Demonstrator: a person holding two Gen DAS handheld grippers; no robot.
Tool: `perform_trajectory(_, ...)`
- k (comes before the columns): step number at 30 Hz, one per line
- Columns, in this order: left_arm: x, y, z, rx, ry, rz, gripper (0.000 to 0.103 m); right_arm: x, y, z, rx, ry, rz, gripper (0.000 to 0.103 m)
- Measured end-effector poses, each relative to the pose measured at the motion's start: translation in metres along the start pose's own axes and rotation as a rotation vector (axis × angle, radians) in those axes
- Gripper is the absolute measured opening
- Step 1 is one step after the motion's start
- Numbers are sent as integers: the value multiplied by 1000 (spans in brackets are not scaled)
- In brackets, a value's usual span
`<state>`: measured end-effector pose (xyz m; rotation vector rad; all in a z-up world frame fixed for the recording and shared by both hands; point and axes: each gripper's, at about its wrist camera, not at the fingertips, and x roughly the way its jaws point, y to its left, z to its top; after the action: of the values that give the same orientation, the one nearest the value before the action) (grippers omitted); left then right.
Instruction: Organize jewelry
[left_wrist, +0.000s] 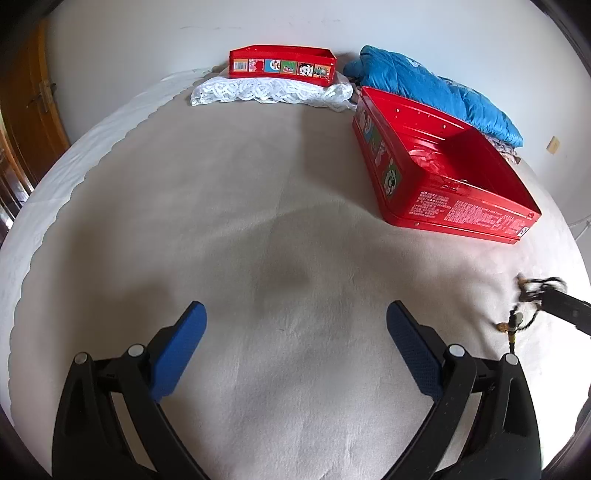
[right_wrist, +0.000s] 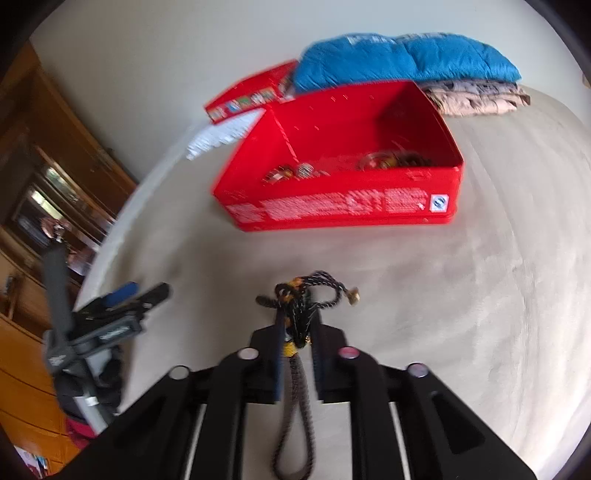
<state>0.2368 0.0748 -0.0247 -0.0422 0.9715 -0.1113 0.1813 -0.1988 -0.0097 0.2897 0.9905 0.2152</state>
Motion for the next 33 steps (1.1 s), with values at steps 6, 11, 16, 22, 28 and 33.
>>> perform_trajectory(6, 3, -1, 0, 4, 10, 1, 97, 1, 1, -7, -28, 1, -46, 38)
perform_trajectory(11, 2, -4, -1, 16, 7, 3, 97, 23, 22, -20, -85, 120, 40, 34)
perform_trajectory(16, 2, -4, -1, 14, 10, -2, 97, 48, 28, -27, -100, 197, 9, 25)
perform_trajectory(22, 0, -6, -1, 17, 7, -9, 97, 51, 26, -26, -101, 190, 30, 6)
perform_trajectory(28, 3, -4, -1, 13, 17, -9, 97, 18, 16, -19, -79, 107, 129, 6)
perform_trajectory(33, 4, -8, -2, 22, 15, -9, 97, -16, -6, -13, -30, 23, 148, 6)
